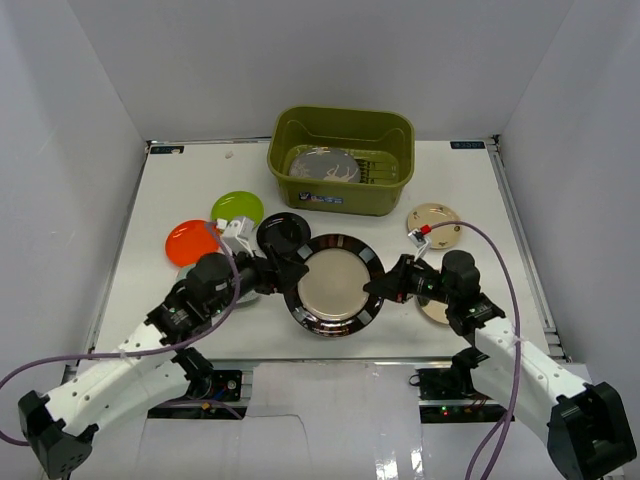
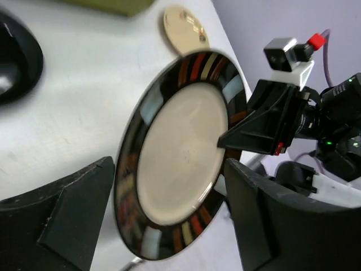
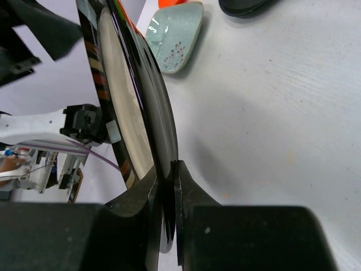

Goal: Place the plates into the plastic bin on the countertop

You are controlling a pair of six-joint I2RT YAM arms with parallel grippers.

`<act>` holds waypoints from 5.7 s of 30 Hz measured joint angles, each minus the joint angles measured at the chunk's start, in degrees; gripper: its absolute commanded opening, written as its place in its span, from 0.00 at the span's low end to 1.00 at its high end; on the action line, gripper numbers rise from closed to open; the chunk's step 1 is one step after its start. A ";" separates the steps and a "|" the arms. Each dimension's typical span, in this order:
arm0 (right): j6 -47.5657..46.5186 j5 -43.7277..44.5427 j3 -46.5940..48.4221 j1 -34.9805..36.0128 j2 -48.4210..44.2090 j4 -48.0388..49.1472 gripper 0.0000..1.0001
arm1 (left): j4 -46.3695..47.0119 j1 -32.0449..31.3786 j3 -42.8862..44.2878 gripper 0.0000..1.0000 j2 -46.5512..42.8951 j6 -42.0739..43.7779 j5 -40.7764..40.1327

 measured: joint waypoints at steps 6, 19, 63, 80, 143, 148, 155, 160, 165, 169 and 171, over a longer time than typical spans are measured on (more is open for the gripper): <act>-2.36 2.86 18.47 -0.20 6.40 -11.37 0.08 | -10.64 -0.07 18.34 0.98 -4.79 12.02 -11.02; -6.25 13.92 68.59 -8.98 47.54 -11.80 0.08 | -18.38 -0.04 7.17 0.98 -22.29 18.18 -21.66; -21.53 36.17 82.38 -6.43 60.50 -33.35 0.94 | -16.22 6.69 7.08 0.98 -15.61 22.10 -16.20; -1.18 36.92 35.34 32.15 53.18 1.20 0.69 | -16.17 9.79 6.97 0.98 -18.36 21.84 -17.31; -16.39 31.36 80.19 -8.59 69.79 -24.94 0.09 | -14.91 10.86 6.23 0.98 -10.91 18.62 -19.63; -15.93 30.58 80.81 -8.83 73.53 -26.77 0.41 | -13.31 10.91 6.23 0.98 -7.41 16.59 -17.40; -16.48 30.56 81.68 -8.96 73.22 -24.74 0.82 | -8.07 10.91 6.05 0.98 -0.59 12.57 -15.02; -17.09 29.00 81.53 -8.79 70.88 -24.79 0.92 | -5.33 10.91 4.72 0.98 5.79 9.53 -13.84; -16.63 26.03 71.82 -7.91 58.16 -20.52 0.88 | -3.10 11.63 4.13 0.98 13.29 4.79 -13.79; -14.86 24.90 55.60 -4.37 42.34 -12.72 0.73 | -1.81 17.94 1.62 0.98 16.52 -0.55 -11.06; -13.49 24.79 46.25 -0.57 35.26 -7.15 0.58 | -1.38 24.90 -0.70 0.96 16.59 -3.58 -9.01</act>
